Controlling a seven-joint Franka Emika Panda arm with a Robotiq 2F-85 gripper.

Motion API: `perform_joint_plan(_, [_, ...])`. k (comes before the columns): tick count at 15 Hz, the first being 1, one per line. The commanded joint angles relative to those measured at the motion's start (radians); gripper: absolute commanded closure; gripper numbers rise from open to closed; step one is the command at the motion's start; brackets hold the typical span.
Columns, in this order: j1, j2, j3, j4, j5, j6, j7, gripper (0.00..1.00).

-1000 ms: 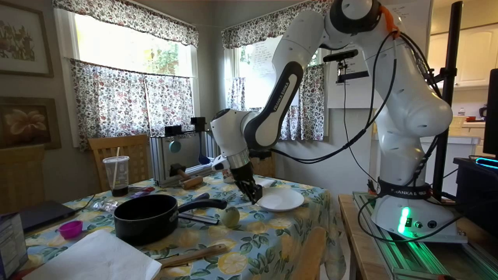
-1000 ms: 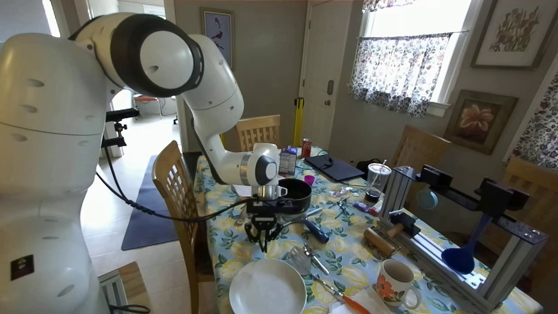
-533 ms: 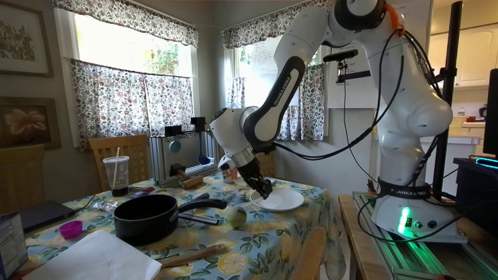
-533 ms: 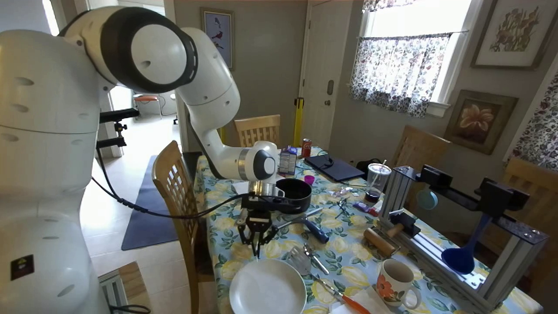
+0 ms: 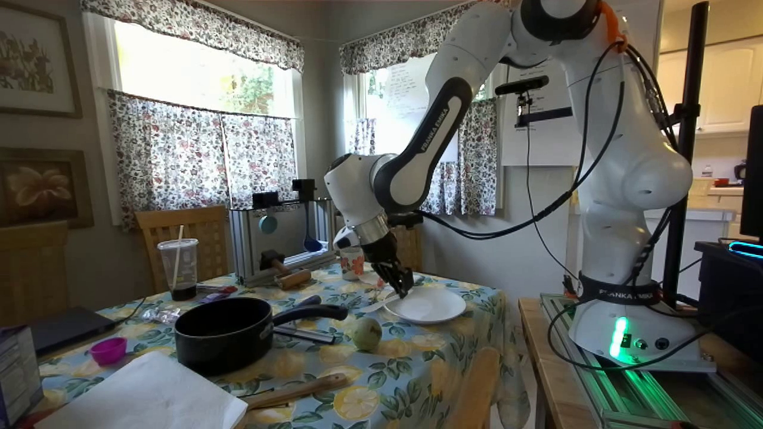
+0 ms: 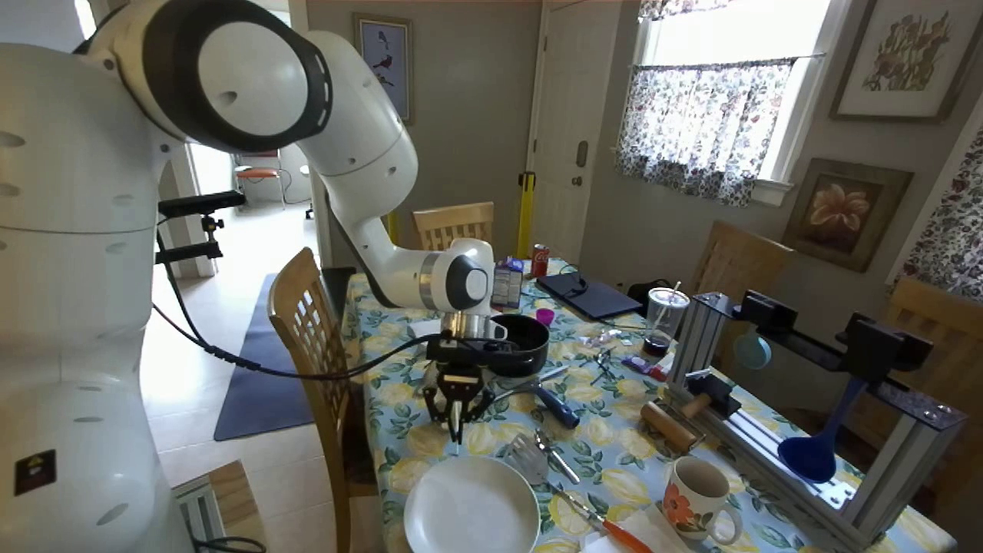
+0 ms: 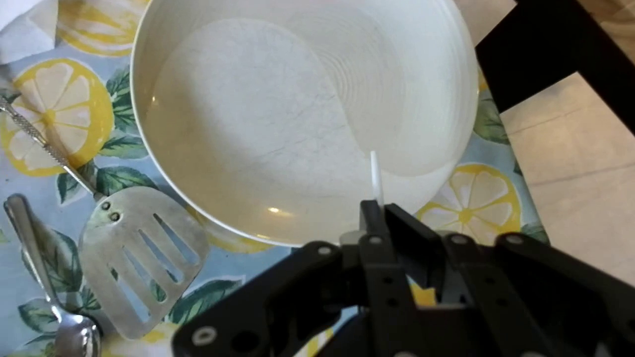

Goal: Use the knife to poke at the ball

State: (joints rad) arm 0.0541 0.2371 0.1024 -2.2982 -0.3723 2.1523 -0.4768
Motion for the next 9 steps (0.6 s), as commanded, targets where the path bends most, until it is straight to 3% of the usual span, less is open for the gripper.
perform_joint_plan(1, [-0.096, -0.14, -0.017, -0.149, 0.147, 0.155, -0.18, 0.98])
perform_joint_plan(4, [-0.181, -0.227, -0.069, -0.244, 0.344, 0.173, -0.409, 0.98])
perform_joint_plan(9, [-0.256, -0.333, -0.237, -0.312, 0.621, 0.096, -0.717, 0.98])
